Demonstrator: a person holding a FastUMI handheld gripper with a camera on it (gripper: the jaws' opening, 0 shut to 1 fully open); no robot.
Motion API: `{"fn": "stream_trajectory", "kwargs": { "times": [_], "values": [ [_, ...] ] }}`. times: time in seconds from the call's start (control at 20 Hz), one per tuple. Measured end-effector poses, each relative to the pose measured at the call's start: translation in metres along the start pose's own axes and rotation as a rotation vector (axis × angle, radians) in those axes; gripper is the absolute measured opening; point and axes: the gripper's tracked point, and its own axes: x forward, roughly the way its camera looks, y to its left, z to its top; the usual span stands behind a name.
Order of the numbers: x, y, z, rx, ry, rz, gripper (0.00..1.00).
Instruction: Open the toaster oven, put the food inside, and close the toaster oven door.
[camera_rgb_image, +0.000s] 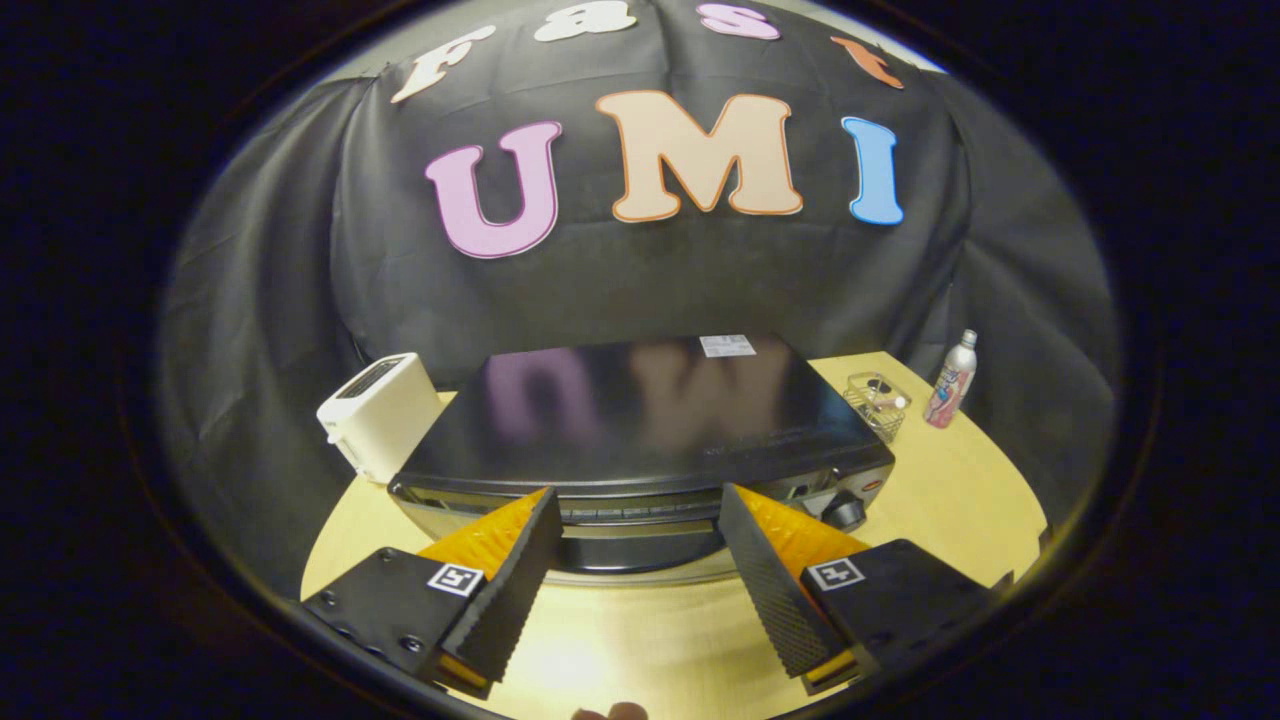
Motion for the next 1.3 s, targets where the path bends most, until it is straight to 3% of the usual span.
{"fn": "stream_trajectory", "kwargs": {
  "times": [1.3],
  "values": [
    [-0.081, -0.022, -0.122, -0.063, 0.156, -0.004, 1.0]
  ]
}}
